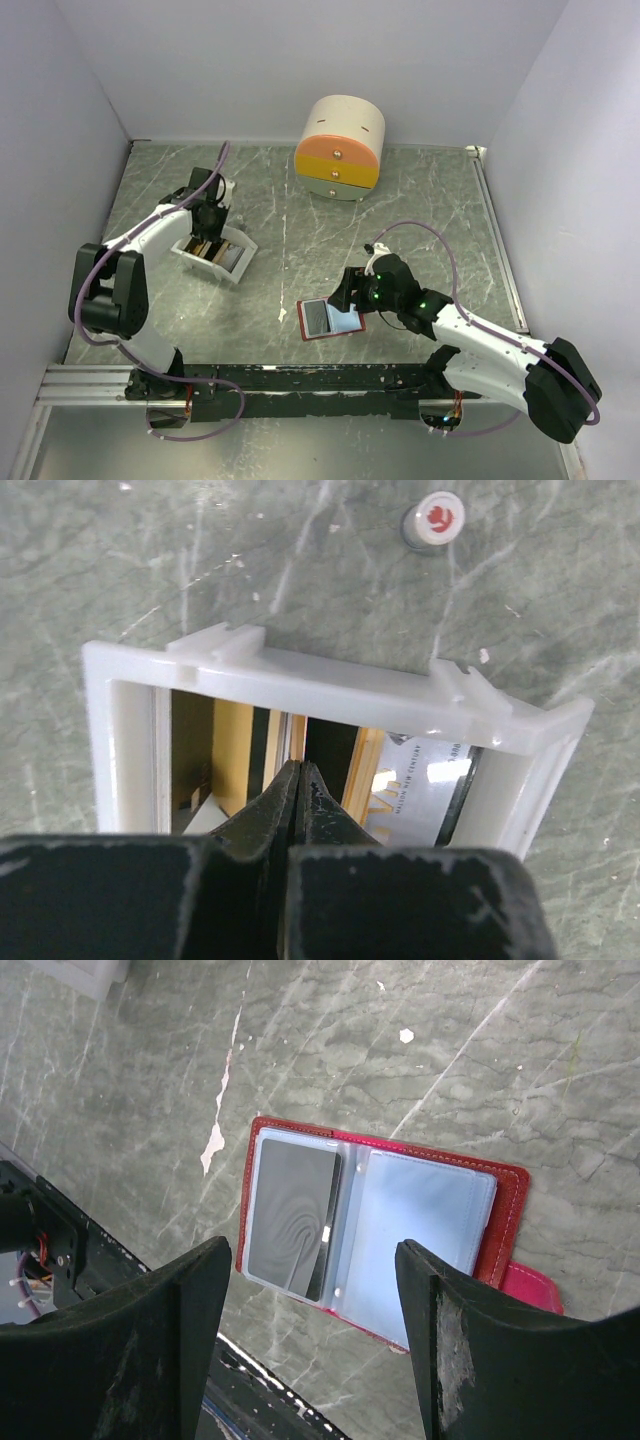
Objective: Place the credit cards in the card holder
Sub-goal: Pick up the credit card from the storage box.
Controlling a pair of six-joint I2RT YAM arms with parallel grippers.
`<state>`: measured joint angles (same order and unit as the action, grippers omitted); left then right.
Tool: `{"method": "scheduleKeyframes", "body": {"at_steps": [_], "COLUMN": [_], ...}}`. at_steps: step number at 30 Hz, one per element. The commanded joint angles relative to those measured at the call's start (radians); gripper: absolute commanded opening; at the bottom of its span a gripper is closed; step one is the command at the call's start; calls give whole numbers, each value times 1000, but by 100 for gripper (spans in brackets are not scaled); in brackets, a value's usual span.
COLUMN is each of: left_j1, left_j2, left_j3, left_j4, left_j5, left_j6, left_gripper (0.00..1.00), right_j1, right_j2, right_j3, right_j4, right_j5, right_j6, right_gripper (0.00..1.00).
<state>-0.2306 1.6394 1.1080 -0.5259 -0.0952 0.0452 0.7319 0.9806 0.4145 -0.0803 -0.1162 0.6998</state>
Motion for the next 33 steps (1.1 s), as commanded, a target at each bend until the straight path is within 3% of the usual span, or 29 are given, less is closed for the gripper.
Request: {"method": "scheduleKeyframes", "body": {"at_steps": [1,9,23,28,33], "left_j1": [5,5,5,5,5], "left_j2": [-51,-69,-197,-268,-374], "left_j3": [21,26,74,75,48], "left_j4": [-22,-25,-89,-106,-85], "left_j5": [-118,-242,-265,-208,-45], "left_j6": [-14,-15,-91,-120,-163], "left_gripper": [7,7,7,7,7], "right_j1": [-5,-5,-5,-5,-5], "right_j2": [-8,2,-21,-19,19], "right_j3": [0,13,42,50,95], "right_j4": [4,-1,-55,-53,-131], "right_j5": [0,2,31,25,74], "right_j6": [-2,-2,21,35,10], "right_gripper": [67,67,67,66,66]}}
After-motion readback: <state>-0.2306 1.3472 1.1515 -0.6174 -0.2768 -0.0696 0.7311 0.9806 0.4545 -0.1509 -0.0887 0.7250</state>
